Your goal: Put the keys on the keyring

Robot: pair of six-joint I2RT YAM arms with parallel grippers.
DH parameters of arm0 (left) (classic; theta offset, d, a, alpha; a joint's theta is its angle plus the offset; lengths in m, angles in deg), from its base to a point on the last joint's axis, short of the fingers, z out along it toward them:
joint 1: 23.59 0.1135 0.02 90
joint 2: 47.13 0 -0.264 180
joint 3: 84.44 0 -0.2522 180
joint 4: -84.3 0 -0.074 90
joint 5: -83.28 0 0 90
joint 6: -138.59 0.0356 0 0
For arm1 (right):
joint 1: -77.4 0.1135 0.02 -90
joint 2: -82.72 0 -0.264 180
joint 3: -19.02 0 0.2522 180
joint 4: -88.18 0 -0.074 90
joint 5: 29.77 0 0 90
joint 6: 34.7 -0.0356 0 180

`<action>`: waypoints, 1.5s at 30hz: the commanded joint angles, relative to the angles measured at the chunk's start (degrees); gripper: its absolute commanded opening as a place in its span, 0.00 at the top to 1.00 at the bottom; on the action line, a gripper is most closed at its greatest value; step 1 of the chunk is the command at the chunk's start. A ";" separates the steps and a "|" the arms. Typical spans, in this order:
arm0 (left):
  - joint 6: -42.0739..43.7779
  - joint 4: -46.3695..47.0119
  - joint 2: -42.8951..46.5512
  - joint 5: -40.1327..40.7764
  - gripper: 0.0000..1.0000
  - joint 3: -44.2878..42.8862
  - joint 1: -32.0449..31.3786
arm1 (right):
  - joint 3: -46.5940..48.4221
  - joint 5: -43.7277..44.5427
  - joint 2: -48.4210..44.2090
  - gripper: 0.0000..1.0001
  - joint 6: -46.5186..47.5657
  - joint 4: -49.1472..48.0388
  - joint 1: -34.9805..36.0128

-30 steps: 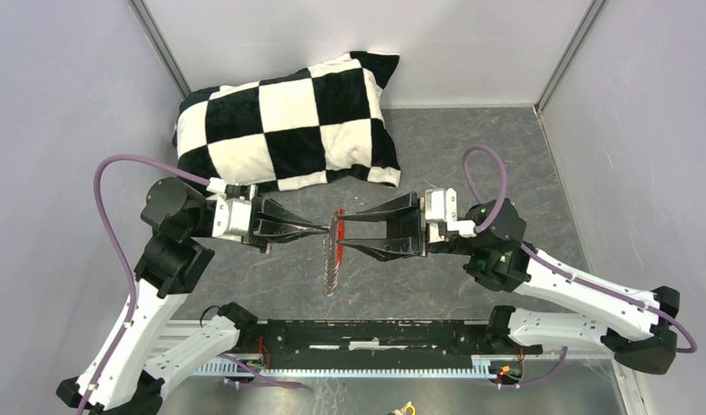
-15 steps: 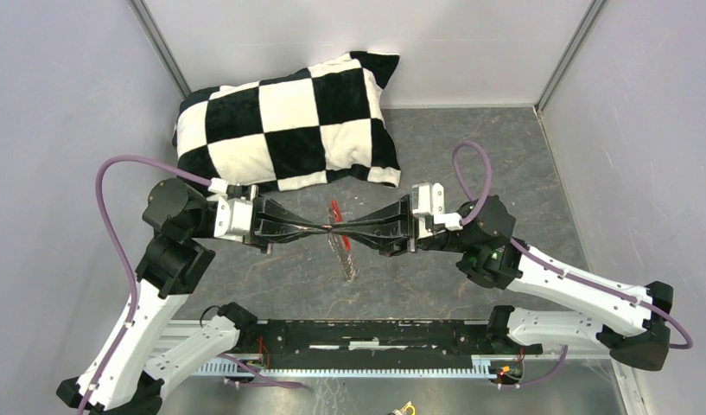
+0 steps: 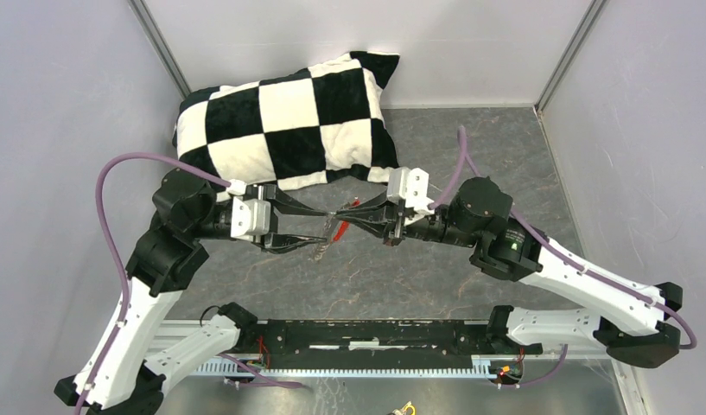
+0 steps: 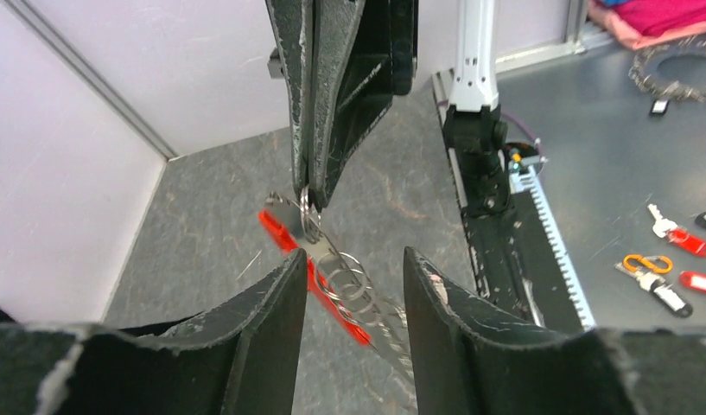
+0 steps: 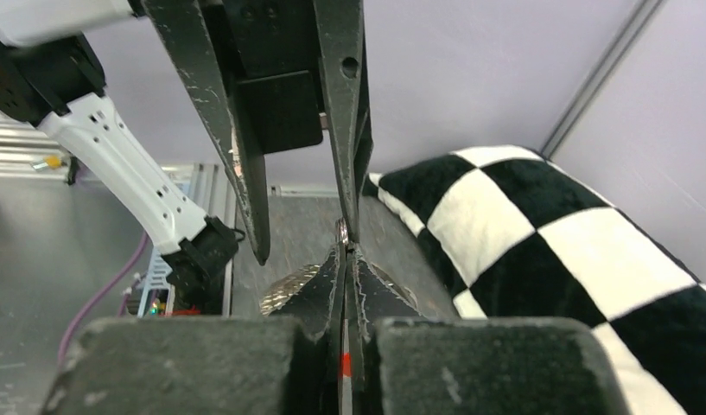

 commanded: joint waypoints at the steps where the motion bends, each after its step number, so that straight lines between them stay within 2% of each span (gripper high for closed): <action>1: 10.76 -9.07 -0.65 3.63 0.50 -3.47 0.01 | 6.86 3.22 1.77 0.99 3.97 11.65 0.26; 5: 12.16 -8.21 -1.47 5.71 0.58 -4.10 -0.03 | 10.94 2.52 4.72 1.00 4.43 17.01 0.19; 10: 12.86 -8.21 -2.50 4.37 0.68 -4.27 -0.02 | 14.61 2.61 7.73 1.00 4.35 21.66 0.33; 14: 13.24 -8.38 -2.63 4.52 0.80 -4.00 -0.03 | 15.54 2.82 8.26 1.00 4.52 23.24 0.47; 17: 16.54 -12.01 -2.56 2.94 0.88 -4.19 -0.02 | 16.25 2.85 8.51 1.00 4.83 24.06 0.62; 21: 21.34 -19.69 -4.19 2.98 0.87 -6.12 -0.02 | 17.26 2.52 9.29 1.00 5.27 25.58 0.75; 24: 23.35 -23.75 -6.33 4.66 0.79 -8.01 -0.02 | 18.38 2.37 10.39 1.00 5.66 26.81 0.90; 28: 23.50 -23.77 -7.47 5.72 0.67 -8.83 -0.02 | 20.35 2.65 11.94 1.00 5.84 28.94 1.29; 34: 22.25 -22.88 -7.56 6.67 0.66 -8.06 -0.03 | 21.82 2.28 13.54 1.00 5.67 30.16 1.52; 39: 21.77 -22.82 -7.30 8.21 0.70 -6.91 -0.03 | 22.17 1.86 14.04 1.00 5.58 29.81 1.73; 45: 24.01 -22.86 -5.80 9.45 0.90 -5.42 -0.02 | 23.46 1.97 14.89 1.00 5.30 30.11 1.71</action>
